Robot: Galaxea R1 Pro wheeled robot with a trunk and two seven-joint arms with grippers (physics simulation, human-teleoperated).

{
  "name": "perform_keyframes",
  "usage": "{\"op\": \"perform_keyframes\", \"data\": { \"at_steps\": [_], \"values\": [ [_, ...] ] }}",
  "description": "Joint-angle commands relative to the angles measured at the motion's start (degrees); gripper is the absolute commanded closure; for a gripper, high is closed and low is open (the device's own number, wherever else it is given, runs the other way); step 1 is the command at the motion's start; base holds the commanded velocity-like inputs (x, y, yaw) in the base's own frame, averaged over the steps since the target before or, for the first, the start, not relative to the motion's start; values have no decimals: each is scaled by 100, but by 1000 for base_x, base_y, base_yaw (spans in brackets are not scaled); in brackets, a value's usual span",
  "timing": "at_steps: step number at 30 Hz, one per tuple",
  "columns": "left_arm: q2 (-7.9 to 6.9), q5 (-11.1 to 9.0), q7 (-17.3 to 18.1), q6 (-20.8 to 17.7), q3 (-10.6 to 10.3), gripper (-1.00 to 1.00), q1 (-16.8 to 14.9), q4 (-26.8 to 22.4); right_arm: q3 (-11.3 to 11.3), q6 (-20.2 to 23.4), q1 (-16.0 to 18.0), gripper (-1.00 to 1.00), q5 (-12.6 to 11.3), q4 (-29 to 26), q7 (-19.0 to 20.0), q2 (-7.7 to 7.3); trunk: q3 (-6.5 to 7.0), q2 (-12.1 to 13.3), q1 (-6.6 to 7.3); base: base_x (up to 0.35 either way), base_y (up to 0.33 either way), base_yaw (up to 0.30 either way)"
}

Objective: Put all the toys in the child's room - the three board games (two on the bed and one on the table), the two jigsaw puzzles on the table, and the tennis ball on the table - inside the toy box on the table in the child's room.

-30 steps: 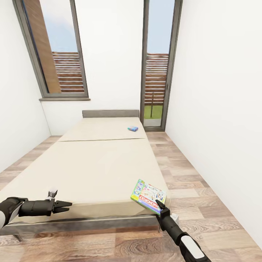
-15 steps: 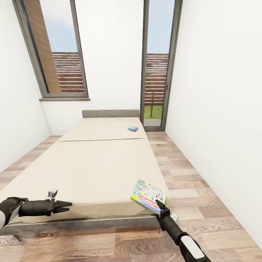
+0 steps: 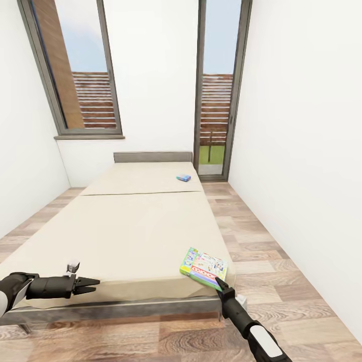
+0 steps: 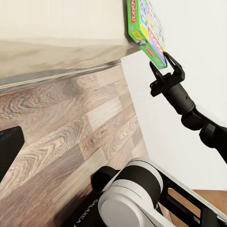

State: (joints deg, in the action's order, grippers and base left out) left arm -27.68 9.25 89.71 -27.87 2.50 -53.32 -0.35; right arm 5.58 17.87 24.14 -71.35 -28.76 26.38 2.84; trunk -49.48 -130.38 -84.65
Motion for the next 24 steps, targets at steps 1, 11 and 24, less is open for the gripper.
{"op": "perform_keyframes", "data": {
  "at_steps": [1, 11, 24],
  "values": [
    [-1, 51, 29, -60, 28, -100, -3, -4, 31, 50, 3, 100, -29, 3, 0, 6, -6, -2, 1, 0, 0, 0],
    [0, 50, 29, -60, 29, -100, -3, -5, 31, 53, 3, 100, -30, 5, -2, 6, -6, -2, 1, -56, 0, 0],
    [-3, 42, 29, -410, 31, -100, -3, -9, 31, 53, 3, 100, -28, 5, -2, 6, 138, 319, 177, -3, 0, 0]
  ]
}}
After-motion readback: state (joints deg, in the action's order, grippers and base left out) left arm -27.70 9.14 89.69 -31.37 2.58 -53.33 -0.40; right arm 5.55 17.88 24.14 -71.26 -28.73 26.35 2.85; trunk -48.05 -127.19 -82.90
